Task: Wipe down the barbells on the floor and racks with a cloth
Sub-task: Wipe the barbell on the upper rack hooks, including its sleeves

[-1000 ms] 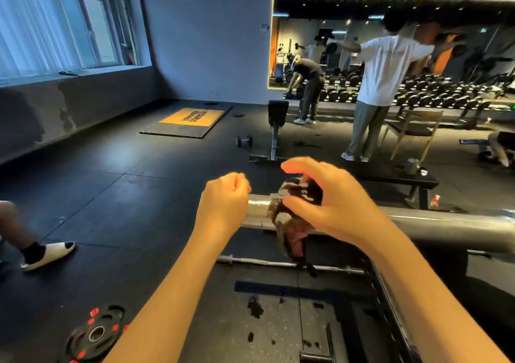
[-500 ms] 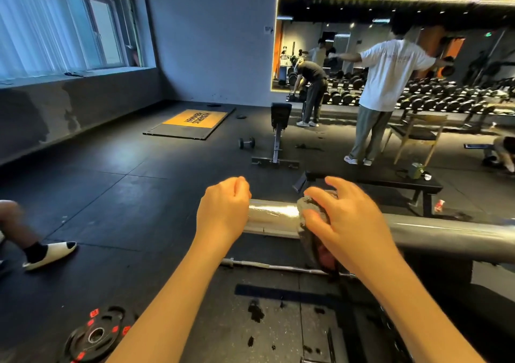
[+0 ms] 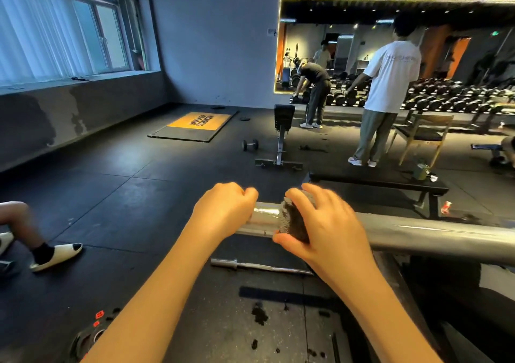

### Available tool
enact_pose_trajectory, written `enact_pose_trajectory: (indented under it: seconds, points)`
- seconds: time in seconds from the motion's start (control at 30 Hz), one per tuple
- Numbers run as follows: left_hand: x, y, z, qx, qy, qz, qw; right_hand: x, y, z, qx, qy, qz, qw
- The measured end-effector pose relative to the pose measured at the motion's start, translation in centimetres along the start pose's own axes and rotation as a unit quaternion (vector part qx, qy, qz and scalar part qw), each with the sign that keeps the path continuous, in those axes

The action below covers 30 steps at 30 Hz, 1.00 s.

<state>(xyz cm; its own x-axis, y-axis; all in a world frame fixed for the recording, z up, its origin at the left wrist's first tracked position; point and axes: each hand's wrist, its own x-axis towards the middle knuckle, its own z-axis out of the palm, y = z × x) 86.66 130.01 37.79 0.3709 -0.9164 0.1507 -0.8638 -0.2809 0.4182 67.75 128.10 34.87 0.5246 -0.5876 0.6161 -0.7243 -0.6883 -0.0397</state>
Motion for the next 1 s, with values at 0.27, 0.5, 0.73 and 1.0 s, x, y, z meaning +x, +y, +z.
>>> enact_pose_trajectory:
  seconds: [0.27,0.5,0.73,1.0]
  points:
    - [-0.9,-1.7,1.9,0.006,0.141,0.151,0.978,-2.7,2.2,-0.2,-0.021,0.062,-0.033,0.997]
    - [-1.8,-2.2,3.2,-0.067,0.295,0.229,0.925,-1.3,-2.0,2.2,0.011,0.091,-0.023,0.996]
    - [-1.1,-0.6,-2.9,0.031,-0.179,0.151,0.972,-3.5,2.8,0.0,0.042,0.118,0.072,0.989]
    - [-0.8,2.0,-0.5,0.241,-0.038,0.246,0.938,-4.7,4.2,-0.6,0.008,0.100,0.046,0.994]
